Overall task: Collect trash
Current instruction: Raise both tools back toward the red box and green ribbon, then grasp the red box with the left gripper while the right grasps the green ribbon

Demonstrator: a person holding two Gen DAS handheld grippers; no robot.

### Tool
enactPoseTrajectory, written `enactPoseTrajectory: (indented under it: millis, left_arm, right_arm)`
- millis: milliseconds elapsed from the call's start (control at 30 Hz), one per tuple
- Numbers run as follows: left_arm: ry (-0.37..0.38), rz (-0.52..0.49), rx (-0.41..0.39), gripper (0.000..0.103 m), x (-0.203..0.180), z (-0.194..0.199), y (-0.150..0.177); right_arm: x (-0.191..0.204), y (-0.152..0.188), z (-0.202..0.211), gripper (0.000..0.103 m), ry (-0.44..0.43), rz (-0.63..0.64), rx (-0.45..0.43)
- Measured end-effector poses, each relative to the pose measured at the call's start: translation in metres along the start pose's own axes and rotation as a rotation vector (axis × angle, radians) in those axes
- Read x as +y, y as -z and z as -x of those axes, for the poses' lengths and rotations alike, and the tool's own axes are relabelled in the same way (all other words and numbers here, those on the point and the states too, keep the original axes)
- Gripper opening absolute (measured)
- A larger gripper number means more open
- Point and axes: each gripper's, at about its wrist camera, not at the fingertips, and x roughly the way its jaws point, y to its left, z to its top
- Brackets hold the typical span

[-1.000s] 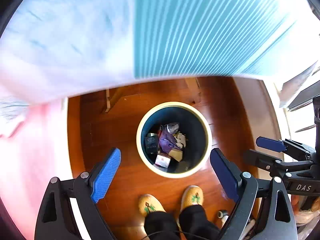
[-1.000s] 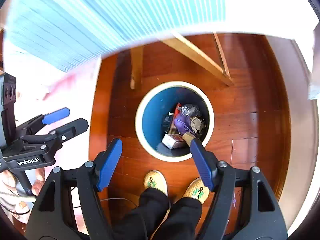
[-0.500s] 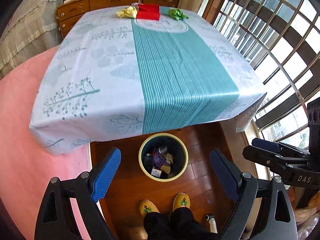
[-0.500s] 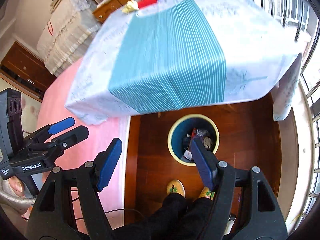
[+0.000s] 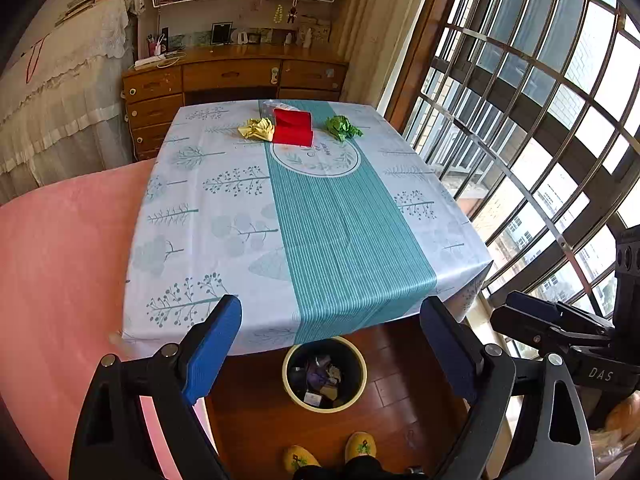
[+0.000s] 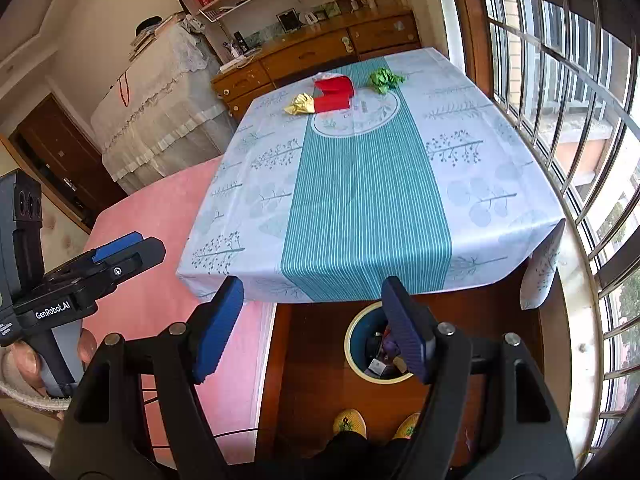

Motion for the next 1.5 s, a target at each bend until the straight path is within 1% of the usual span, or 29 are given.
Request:
enactPoseTrajectory:
  millis: [200, 367, 500, 667, 833, 967, 1067, 1167, 1267, 1333, 1433, 1500]
  left_arm:
    - [-0.001, -0.012, -0.064, 0.092, 0.001, 0.016, -0.024]
    - [0.008, 0.004, -0.094, 0.092, 0.002, 0.016, -0.050]
    - [0.002, 0.011, -0.105, 0.092, 0.005, 0.003, -0.074]
    - [-0.024, 0.023, -0.105, 0.092, 0.006, -0.028, -0.108]
    - [-0.065, 0.057, -0.099, 0.092, 0.009, -0.083, -0.155]
    - [-0.096, 0.151, -0.082, 0.092, 0.013, -0.138, -0.201]
    - [-0.128, 0.206, -0.043, 0.092, 0.016, -0.184, -0.236]
    - [-0.163, 0.254, -0.018, 0.092, 0.018, -0.231, -0.268]
    - [-0.193, 0.312, 0.012, 0.092, 0.026, -0.278, -0.295]
    - [-0.225, 0.351, 0.022, 0.092, 0.033, -0.312, -0.311]
    - [-0.287, 0.391, 0.047, 0.092, 0.046, -0.360, -0.330]
    - [-0.321, 0.419, 0.064, 0.092, 0.054, -0.387, -0.339]
  right_arm:
    - [0.017, -0.022, 0.015, 0.069, 0.021, 0.042, -0.065]
    - [0.021, -0.040, 0.016, 0.069, 0.030, 0.065, -0.111]
    - [0.015, -0.059, 0.005, 0.069, 0.023, 0.061, -0.118]
    - [-0.004, -0.097, -0.026, 0.069, 0.000, 0.067, -0.119]
    - [-0.035, -0.155, -0.074, 0.069, -0.038, 0.085, -0.096]
    - [-0.068, -0.213, -0.123, 0.069, -0.068, 0.129, -0.039]
    - [-0.092, -0.259, -0.159, 0.069, -0.081, 0.162, 0.003]
    - [-0.113, -0.302, -0.195, 0.069, -0.100, 0.196, 0.023]
    - [-0.129, -0.343, -0.235, 0.069, -0.094, 0.250, 0.039]
    - [-0.136, -0.366, -0.266, 0.069, -0.078, 0.288, 0.052]
    - [-0.146, -0.394, -0.316, 0.069, -0.048, 0.333, 0.084]
    - [-0.151, -0.407, -0.349, 0.069, -0.030, 0.354, 0.106]
